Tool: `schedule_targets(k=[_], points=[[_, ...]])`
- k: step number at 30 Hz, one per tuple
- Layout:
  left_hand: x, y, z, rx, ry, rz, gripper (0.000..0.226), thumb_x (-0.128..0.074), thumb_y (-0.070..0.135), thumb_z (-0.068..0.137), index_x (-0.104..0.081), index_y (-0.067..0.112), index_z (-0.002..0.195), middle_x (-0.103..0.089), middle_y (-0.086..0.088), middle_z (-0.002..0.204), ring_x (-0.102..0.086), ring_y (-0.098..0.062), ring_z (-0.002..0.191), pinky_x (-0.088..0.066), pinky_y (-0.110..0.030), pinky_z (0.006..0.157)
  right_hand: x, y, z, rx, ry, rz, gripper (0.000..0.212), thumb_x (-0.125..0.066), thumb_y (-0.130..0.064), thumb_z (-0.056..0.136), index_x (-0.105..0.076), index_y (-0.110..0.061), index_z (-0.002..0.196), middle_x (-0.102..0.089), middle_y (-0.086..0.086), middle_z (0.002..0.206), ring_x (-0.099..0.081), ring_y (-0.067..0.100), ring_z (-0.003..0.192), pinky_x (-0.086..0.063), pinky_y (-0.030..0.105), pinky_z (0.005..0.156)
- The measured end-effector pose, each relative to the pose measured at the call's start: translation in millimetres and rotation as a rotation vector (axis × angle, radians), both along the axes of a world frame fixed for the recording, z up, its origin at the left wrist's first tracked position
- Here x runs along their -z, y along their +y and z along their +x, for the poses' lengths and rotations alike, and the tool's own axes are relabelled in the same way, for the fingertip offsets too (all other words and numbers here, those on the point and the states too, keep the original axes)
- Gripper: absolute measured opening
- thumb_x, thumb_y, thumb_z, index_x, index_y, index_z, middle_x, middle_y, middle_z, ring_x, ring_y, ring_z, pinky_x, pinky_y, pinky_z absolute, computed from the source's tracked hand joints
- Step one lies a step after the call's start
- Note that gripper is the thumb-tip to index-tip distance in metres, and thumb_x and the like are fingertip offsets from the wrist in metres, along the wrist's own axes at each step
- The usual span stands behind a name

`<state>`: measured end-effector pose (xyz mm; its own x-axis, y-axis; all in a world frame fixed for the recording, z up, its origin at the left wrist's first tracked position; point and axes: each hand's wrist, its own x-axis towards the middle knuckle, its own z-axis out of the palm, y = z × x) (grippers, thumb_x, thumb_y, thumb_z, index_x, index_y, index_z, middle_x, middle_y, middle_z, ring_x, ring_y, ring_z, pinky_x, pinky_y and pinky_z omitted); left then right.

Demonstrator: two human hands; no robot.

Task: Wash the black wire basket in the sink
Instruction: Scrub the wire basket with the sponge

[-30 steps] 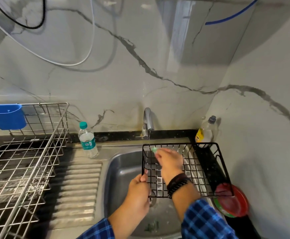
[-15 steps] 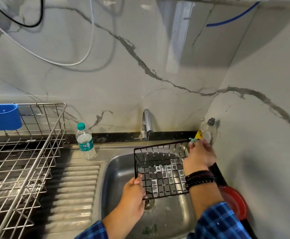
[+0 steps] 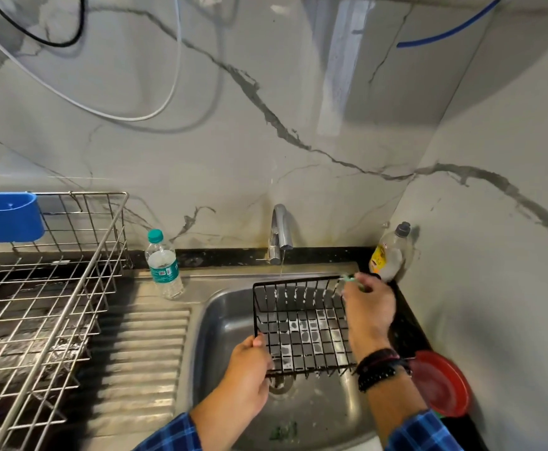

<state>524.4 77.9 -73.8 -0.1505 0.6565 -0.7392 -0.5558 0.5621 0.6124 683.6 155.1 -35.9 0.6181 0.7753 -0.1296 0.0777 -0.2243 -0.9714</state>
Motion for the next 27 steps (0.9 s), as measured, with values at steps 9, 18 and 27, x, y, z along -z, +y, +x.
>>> schedule_targets(k=[9, 18, 27], points=[[-8, 2, 10, 0.314, 0.094, 0.103, 0.041, -0.037, -0.019, 0.082, -0.044, 0.020, 0.075, -0.046, -0.001, 0.078, -0.044, -0.019, 0.072, -0.037, -0.040, 0.077, 6, 1, -54, -0.422, -0.159, -0.110, 0.010, -0.077, -0.015, 0.084, -0.074, -0.017, 0.093, -0.072, -0.002, 0.092, -0.067, 0.008, 0.081, -0.054, 0.016, 0.063], [-17, -6, 9, 0.179, 0.061, 0.171, 0.045, -0.035, -0.026, 0.077, -0.046, 0.016, 0.064, -0.057, -0.001, 0.077, -0.043, -0.013, 0.062, -0.033, -0.031, 0.058, -8, -10, -54, -0.896, -0.552, -0.270, 0.008, -0.073, -0.015, 0.089, -0.074, -0.018, 0.096, -0.067, -0.006, 0.102, -0.065, 0.008, 0.096, -0.053, 0.020, 0.086], [-22, 2, 5, 0.057, -0.140, 0.330, 0.048, -0.037, -0.027, 0.076, -0.066, 0.005, 0.097, -0.070, -0.023, 0.098, -0.066, -0.041, 0.100, -0.056, -0.060, 0.084, -39, -26, -58, -1.298, -1.053, -0.500, 0.009, -0.067, -0.012, 0.088, -0.064, -0.015, 0.080, -0.065, 0.004, 0.089, -0.063, 0.023, 0.088, -0.049, 0.033, 0.079]])
